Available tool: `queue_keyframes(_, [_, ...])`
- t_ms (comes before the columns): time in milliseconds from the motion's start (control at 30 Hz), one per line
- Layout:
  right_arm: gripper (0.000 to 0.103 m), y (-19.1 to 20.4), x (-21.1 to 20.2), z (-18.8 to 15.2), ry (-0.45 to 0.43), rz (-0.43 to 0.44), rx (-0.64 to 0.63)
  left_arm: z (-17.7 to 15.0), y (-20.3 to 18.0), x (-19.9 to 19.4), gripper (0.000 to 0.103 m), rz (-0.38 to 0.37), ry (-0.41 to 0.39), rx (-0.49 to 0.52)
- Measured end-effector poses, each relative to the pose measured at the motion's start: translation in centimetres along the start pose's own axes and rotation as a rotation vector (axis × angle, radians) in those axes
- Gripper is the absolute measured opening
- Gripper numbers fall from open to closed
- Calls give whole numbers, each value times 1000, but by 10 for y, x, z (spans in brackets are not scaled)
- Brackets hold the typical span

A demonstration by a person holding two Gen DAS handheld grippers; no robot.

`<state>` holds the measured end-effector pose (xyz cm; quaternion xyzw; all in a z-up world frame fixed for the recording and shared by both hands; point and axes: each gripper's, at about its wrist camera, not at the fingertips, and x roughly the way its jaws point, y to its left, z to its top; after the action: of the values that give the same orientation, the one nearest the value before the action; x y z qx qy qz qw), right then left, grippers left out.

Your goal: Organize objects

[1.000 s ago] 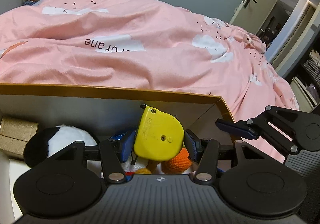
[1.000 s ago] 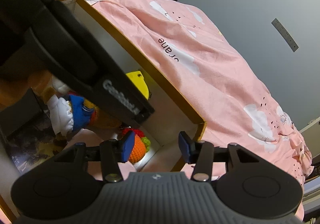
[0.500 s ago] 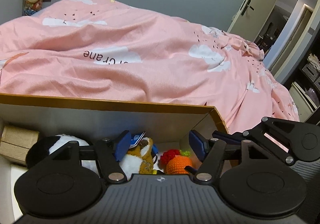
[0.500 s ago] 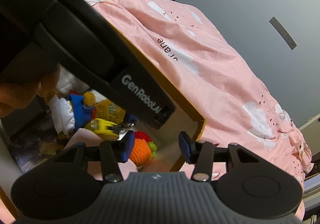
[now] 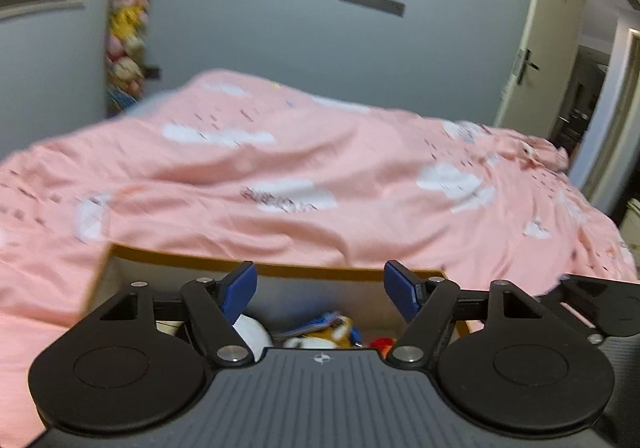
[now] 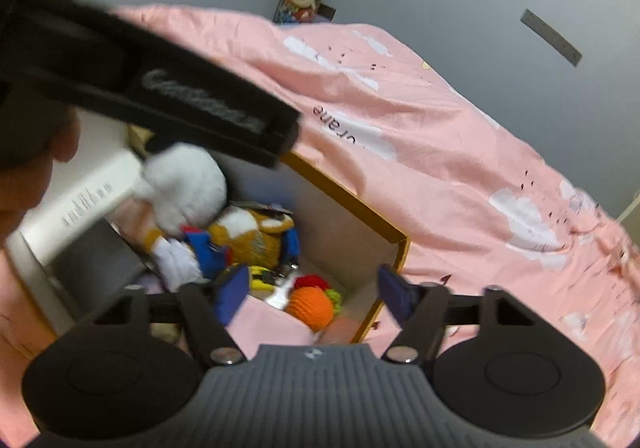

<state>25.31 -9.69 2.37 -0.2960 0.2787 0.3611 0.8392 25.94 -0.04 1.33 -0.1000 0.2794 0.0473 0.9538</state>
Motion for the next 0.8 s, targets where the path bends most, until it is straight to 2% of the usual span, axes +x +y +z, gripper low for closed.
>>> queue_keyframes(133, [76, -4, -25, 2, -28, 39, 116, 3, 3, -28, 86, 72, -61, 25])
queue_keyframes(200, [80, -17, -44, -14, -47, 45, 171, 4, 3, -43, 90, 106, -103, 42])
queue_keyframes(233, [80, -19, -40, -5, -58, 48, 197, 5, 2, -51, 92, 133, -128, 61])
queue_keyframes(333, [81, -18, -50, -8, -97, 43, 277, 5, -2, -69, 93, 215, -175, 130])
queue_keyframes(400, [87, -12, -58, -7, -127, 37, 307, 3, -3, -80, 93, 250, -193, 164])
queue_keyframes(600, [101, 1, -95, -12, -257, 2, 390, -7, -5, -113, 93, 243, -259, 236])
queue_keyframes(800, [102, 29, -121, -18, -332, -30, 412, -23, -1, -136, 93, 245, -290, 256])
